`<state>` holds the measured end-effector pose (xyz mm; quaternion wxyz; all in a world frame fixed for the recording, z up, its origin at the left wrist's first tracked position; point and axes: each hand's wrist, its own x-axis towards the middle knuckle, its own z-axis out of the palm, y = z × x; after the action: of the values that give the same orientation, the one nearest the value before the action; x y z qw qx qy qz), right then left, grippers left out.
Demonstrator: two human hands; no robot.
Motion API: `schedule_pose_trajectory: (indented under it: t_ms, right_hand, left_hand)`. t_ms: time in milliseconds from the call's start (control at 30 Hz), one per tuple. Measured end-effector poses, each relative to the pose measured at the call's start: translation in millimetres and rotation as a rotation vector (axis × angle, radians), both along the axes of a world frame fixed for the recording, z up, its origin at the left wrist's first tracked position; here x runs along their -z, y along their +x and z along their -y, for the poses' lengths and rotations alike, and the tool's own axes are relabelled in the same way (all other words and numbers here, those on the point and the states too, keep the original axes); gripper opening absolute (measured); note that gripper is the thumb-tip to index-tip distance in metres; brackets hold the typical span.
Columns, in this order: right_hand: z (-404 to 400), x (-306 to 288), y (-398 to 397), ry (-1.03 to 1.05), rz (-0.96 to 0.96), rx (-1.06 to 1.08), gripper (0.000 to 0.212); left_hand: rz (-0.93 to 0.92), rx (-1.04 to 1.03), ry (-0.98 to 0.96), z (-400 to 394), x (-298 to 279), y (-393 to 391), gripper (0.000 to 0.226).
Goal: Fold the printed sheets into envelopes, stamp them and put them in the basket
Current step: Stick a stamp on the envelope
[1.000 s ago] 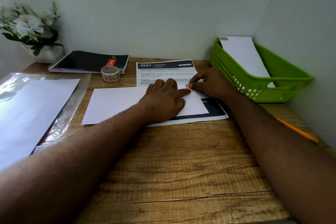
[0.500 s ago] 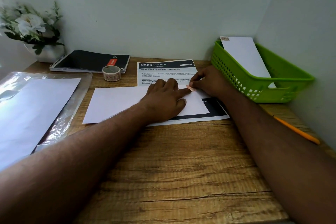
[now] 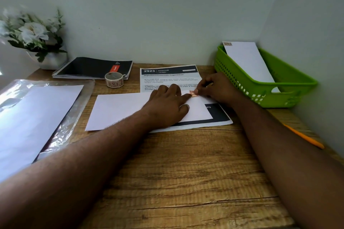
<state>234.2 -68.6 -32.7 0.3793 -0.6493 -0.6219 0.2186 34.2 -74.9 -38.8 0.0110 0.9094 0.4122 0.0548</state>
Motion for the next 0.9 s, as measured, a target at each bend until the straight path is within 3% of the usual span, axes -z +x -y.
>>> schedule_pose_trajectory:
  t_ms: [200,300,433,600,767,900]
  right_hand:
    - [6,-13,5,-0.13,0.139,-0.097,0.011]
    - [9,-14,8,-0.173,0.053,-0.126,0.013]
    - [4,-6,1,-0.068,-0.067,-0.006,0.013]
    - [-11,5,-12,0.034,0.176,0.048,0.014]
    - [-17,11,-17,0.067,0.237,0.171,0.03]
    - [-17,10,-10,0.075,0.109,0.168,0.026]
  left_hand:
    - [0.019,-0.038,-0.028,0,-2,0,0.057]
    - [0.009,-0.039,-0.034,0,-1,-1,0.057]
    - [0.009,-0.029,-0.048,-3,2,-1,0.056]
    - [0.028,-0.004,-0.056,-3,1,-1,0.054]
    - [0.024,-0.002,-0.061,-3,0,-2,0.053]
    - [0.029,-0.018,-0.069,0,-2,-2,0.055]
